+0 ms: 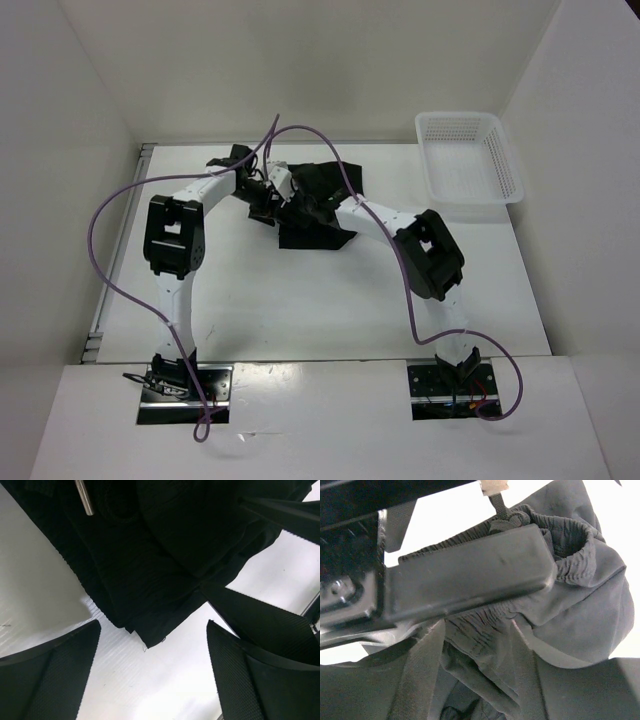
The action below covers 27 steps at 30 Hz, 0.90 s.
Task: Fold and stack the shorts
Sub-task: Fold the shorts
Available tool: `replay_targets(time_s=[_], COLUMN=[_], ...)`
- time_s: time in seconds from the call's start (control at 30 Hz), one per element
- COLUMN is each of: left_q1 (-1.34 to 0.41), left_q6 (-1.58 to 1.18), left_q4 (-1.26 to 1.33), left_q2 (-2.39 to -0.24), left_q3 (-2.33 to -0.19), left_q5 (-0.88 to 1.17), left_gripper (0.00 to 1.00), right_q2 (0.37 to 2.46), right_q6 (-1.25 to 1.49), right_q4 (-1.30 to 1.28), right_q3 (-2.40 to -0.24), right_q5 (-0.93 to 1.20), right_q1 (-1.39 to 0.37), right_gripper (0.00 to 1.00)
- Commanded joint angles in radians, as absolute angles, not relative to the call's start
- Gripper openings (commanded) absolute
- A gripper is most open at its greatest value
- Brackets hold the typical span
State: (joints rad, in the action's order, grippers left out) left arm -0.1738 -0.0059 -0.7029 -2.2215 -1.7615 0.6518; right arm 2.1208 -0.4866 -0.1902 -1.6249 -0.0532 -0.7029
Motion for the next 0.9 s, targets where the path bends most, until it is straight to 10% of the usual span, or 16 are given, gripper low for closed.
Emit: replay_targets(time_s=[0.0, 0.27, 0.43, 0.57, 0.87], left_q1=[-0.166, -0.127, -0.127, -0.106, -0.057], left_q6=[0.0, 0.0, 0.0, 0.0, 0.0], left_q4=[-0.695, -0.666, -0.657, -0.647, -0.647], left_q2=[-2.22, -2.22, -2.22, -2.21, -2.192], left_q3=[-1.782, -1.74, -1.73, -1.73, -1.73], left_q5=[0.647, 0.672, 0.69, 0.667, 0.649], left_gripper=[0.91, 0.49, 0.49, 0.75, 0.8], right_q2=[2.106, 2.137, 2.137, 2.146, 2.204], right_q6=[-0.472, -0.463, -0.442, -0.413, -0.393], right_q4=[-0.153, -0.163, -0.163, -0.141, -0.132], right_q3=[-1.657, -1.666, -1.666, -1.666, -1.666], right_q5=[-0.049, -0.037, -0.028, -0.058, -0.135], right_q1=[-0.703, -0.693, -0.693, -0.693, -0.693], right_gripper=[0.59, 0.57, 0.63, 0.66, 0.61])
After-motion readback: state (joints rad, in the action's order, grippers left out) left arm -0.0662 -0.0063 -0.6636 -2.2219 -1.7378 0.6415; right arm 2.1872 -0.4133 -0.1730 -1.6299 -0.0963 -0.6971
